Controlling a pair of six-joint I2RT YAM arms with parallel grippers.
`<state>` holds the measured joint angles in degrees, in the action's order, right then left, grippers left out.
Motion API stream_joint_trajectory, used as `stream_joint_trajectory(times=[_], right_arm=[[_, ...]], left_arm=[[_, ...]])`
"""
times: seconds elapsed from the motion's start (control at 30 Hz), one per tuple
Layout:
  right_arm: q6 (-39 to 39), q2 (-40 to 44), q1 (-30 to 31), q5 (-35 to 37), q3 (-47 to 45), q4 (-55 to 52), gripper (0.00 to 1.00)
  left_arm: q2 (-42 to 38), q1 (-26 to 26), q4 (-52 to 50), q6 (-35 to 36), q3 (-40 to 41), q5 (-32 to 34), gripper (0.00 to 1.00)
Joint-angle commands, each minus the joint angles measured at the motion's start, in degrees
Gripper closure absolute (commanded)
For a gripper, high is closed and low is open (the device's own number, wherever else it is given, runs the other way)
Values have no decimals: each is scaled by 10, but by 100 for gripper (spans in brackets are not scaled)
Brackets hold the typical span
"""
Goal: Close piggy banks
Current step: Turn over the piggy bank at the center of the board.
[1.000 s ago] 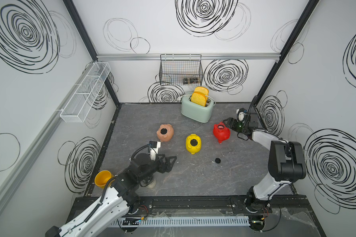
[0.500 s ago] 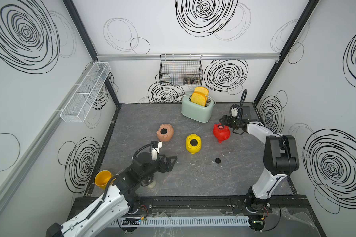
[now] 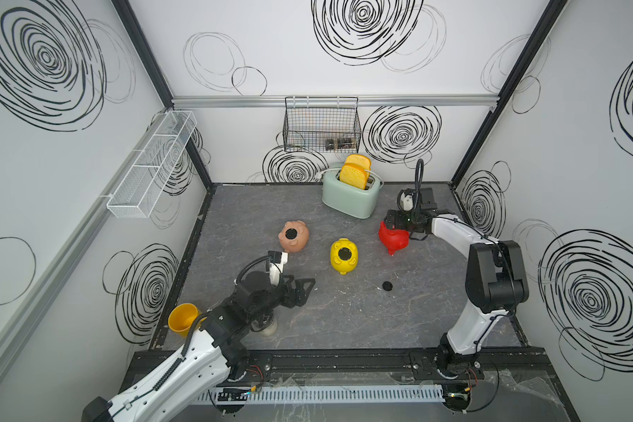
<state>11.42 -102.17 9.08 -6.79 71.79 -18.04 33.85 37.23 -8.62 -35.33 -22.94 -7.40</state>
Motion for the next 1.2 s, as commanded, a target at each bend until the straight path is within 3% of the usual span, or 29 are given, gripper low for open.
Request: stream_joint_trajectory(times=[0.0,0.63,0.9,1.17], right_arm=[[-21,13,12,27,28,-48,2],[-44,34,16,18,6,-87,0],[-60,46,15,-18,-4,-92,1],[-37,88,0,-3,-28,-81,1]], left_arm=[[-4,0,25,5,-14,6,6],[-5,0,27,6,-9,4,6],[-8,0,24,5,-13,3,6],[50,2,33,22,-57,-25,6]])
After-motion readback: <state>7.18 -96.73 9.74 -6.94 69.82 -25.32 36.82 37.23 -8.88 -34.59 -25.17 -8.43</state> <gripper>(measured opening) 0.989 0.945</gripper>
